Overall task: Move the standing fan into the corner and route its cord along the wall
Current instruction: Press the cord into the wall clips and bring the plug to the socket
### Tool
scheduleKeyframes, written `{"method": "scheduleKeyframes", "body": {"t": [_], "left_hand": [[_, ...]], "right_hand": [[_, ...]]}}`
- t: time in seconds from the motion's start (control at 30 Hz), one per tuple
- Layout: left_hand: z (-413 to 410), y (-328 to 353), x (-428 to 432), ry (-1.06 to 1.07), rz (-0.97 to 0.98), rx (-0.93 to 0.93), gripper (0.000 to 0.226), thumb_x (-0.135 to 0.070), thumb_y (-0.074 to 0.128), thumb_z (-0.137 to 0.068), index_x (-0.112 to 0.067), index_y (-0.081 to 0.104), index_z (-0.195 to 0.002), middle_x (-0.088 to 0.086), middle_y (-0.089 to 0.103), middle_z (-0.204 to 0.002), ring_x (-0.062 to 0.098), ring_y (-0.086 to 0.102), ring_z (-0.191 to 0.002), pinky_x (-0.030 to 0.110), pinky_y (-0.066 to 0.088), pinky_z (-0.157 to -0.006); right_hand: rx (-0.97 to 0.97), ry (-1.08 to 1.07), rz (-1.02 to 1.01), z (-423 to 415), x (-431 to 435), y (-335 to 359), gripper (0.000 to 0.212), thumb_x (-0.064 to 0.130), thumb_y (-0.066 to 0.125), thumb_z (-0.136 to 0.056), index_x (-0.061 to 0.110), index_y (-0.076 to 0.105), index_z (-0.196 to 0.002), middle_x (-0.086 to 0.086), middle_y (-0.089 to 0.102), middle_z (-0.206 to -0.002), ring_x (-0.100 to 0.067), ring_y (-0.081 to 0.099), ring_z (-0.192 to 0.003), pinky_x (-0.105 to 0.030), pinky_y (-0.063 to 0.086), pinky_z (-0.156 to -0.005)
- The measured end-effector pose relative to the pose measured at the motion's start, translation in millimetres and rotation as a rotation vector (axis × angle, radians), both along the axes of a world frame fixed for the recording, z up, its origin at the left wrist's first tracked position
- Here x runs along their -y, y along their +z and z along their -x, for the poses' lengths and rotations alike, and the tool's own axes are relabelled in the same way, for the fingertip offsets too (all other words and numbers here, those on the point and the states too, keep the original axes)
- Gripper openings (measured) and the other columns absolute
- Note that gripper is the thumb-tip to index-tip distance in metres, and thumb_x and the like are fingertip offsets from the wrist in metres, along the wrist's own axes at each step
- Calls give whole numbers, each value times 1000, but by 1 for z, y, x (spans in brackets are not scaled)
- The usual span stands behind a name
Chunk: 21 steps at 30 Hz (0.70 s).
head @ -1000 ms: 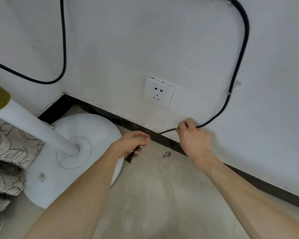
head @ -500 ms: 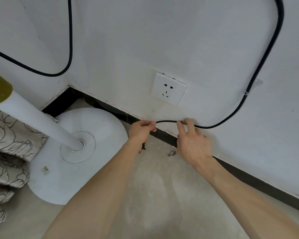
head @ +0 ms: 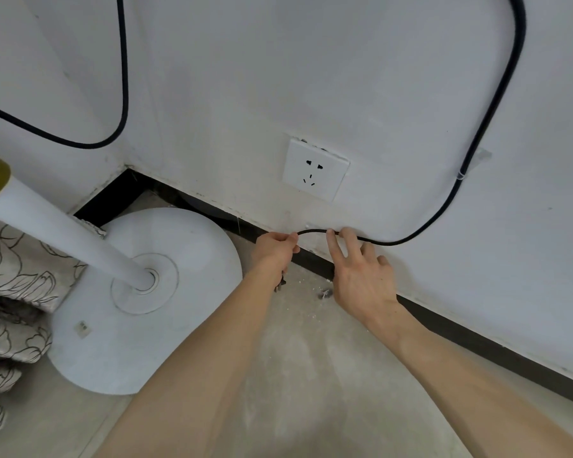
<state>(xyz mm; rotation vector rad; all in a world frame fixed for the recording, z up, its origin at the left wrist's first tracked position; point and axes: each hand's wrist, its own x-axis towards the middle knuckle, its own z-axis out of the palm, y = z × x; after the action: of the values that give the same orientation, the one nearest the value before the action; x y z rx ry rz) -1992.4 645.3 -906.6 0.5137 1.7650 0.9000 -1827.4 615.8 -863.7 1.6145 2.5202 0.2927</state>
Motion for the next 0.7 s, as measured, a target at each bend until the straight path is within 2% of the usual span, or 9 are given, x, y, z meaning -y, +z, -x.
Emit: {"method": "scheduleKeyframes", "body": {"t": [0.13, 0.2, 0.37, 0.47, 0.57, 0.63, 0.7], "left_hand": [[-2, 4, -5, -1, -7, -30, 17, -34, 62, -96, -19, 63, -104, -7, 69, -82, 11, 48, -49, 21, 38, -41], [2, 5, -8, -27, -13, -51, 17, -33, 64, -95, -19, 64, -106, -6, 71, -81, 11, 48, -49, 18, 36, -38], [20, 6, -12, -196, 5, -70, 19, -26, 66, -94, -11, 66, -105, -1, 74, -77, 11, 47, -44, 21, 39, -40], [42, 12, -8, -311, 12, -72, 22, -24, 71, -90, -7, 68, -104, 3, 73, -74, 13, 55, -46, 22, 43, -43], [65, 18, 9, -476, 146, -142, 25, -35, 72, -87, -14, 69, -99, 0, 70, -70, 15, 63, -52, 25, 47, -58], [80, 21, 18, -468, 194, 4, 21, -36, 74, -85, -17, 70, -94, 0, 66, -72, 13, 64, -57, 29, 50, -68], [90, 26, 18, -265, 77, 275, 15, -29, 76, -85, -18, 69, -93, 2, 67, -76, 11, 62, -57, 28, 52, -69]], "right_hand": [[74, 3, 54, 4, 0, -1, 104, 44, 75, -74, 9, 19, -154, -9, 31, -150, -31, 51, -101, -38, 47, -72], [93, -4, 72, 7, -2, -1, 104, 46, 71, -79, 8, 11, -155, -8, 22, -152, -30, 48, -106, -38, 46, -76], [99, -33, 102, 8, 1, 0, 97, 40, 65, -83, 8, 10, -155, -8, 21, -152, -31, 49, -104, -37, 44, -74], [105, -25, 106, 3, 0, 2, 99, 44, 65, -81, 10, 10, -156, -6, 24, -152, -32, 49, -104, -38, 43, -76], [117, -13, 91, -1, 1, 5, 97, 45, 64, -82, 9, 11, -155, -6, 28, -150, -31, 48, -103, -40, 43, -78], [134, -12, 91, -1, 1, 6, 96, 46, 61, -83, 8, 11, -155, -6, 29, -150, -32, 47, -105, -40, 41, -81], [146, -14, 89, 0, 3, 8, 94, 46, 59, -83, 6, 14, -155, -8, 31, -148, -32, 46, -109, -40, 39, -84]]}}
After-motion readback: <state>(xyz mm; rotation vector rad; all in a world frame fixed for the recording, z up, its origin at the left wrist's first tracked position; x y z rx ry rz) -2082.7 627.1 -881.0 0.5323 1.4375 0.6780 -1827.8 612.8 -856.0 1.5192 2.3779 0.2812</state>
